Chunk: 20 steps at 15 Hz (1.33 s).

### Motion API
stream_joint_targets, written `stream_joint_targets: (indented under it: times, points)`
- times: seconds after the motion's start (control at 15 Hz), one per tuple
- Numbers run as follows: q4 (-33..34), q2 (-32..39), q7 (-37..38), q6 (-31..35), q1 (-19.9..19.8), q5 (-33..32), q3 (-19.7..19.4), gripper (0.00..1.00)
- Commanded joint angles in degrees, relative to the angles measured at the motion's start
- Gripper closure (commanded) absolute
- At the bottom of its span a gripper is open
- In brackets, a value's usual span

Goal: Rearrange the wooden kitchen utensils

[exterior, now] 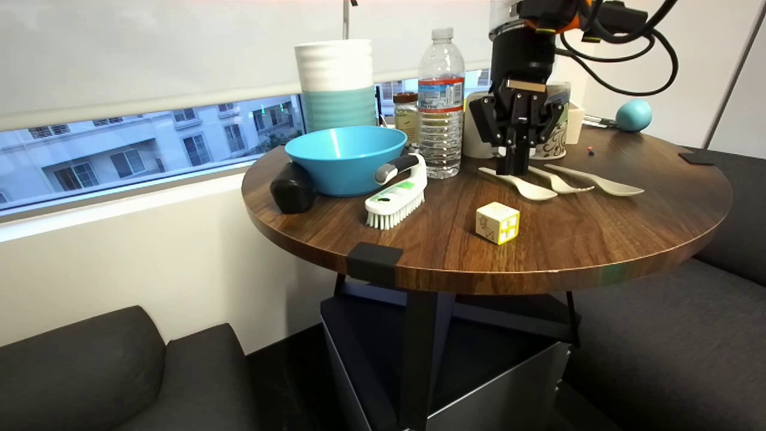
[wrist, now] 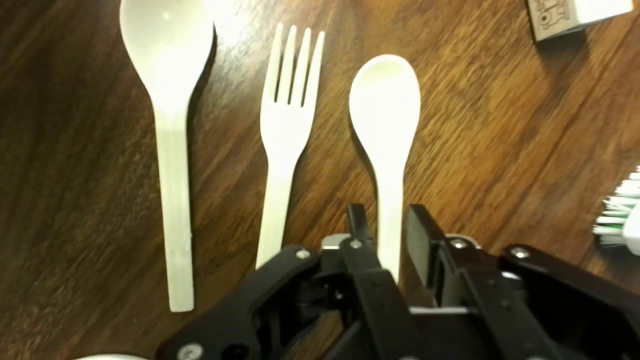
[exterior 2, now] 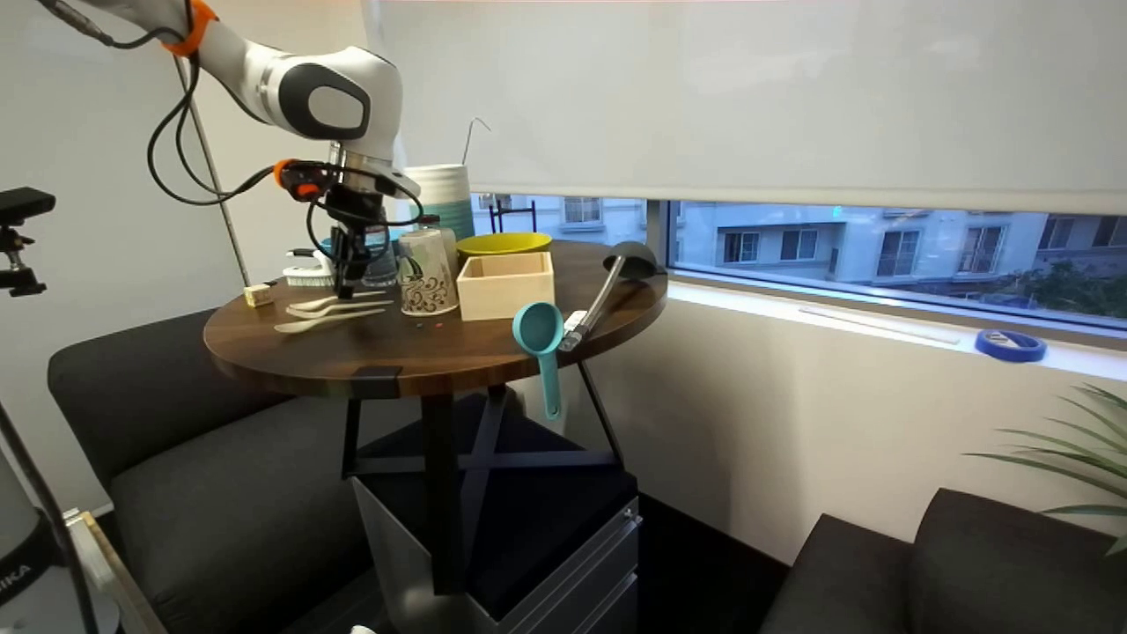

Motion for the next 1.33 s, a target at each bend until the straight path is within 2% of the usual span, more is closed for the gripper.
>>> stream_joint_targets:
  times: [0.0,0.33,0.4,0.67,0.87,0.93,1.0,1.27]
  points:
    - [-1.5,-3.7,0.9,0.0,0.0,-0.6,0.2,0.4]
    - [-3.0,-10.0,-0.2,0.1,-0.6,-3.4,0.1,0.05]
    - [-3.6,-11.6,0.1,0.2,-0.8,-5.1,0.2,0.01]
    - [-6.0,-17.8,6.8,0.8,-2.2,-10.1,1.3,0.0]
    - [-7.6,-21.2,11.1,0.5,-3.2,-11.4,2.2,0.0]
    - [-8.1,-22.0,11.7,0.4,-3.4,-11.3,2.3,0.0]
    - [-5.6,-19.0,8.8,-0.1,-2.9,-9.9,1.5,0.0]
    - [-7.1,-21.0,10.1,-0.1,-3.3,-9.9,2.0,0.0]
